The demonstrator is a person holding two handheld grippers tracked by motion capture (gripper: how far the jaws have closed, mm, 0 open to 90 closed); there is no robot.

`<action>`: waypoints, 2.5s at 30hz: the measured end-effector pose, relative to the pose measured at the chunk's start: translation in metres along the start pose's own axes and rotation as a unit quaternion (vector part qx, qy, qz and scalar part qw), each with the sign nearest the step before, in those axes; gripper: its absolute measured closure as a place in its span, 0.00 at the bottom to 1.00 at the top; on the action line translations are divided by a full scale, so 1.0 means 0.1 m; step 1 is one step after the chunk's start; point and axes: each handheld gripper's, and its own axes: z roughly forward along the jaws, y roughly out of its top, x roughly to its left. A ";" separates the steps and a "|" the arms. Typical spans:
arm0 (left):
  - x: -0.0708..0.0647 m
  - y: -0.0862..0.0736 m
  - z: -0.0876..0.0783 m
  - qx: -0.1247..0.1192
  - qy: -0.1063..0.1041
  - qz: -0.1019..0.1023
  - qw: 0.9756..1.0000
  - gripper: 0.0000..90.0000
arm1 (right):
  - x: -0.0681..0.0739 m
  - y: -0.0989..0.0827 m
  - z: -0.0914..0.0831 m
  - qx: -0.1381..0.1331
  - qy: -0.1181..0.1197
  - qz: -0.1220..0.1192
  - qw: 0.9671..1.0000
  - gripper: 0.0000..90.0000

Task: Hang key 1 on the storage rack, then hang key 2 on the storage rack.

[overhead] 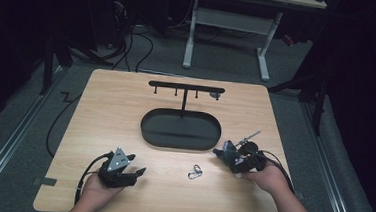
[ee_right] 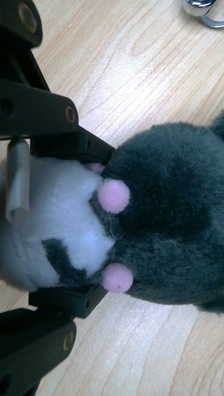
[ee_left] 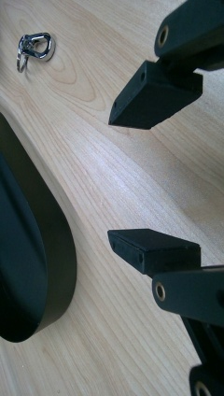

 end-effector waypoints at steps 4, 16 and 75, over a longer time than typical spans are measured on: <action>0.00 0.00 0.00 0.000 0.001 0.000 1.000 0.43 | 0.00 0.00 -0.07 -0.018 0.006 0.008 1.000 0.52; 0.00 0.00 -0.02 -0.004 0.003 -0.002 1.000 0.43 | 0.06 0.09 -0.55 -0.047 0.022 0.010 0.999 0.52; 0.01 0.00 -0.08 -0.017 -0.014 -0.006 1.000 0.43 | 0.17 1.07 -1.18 -0.089 0.034 0.024 0.995 0.52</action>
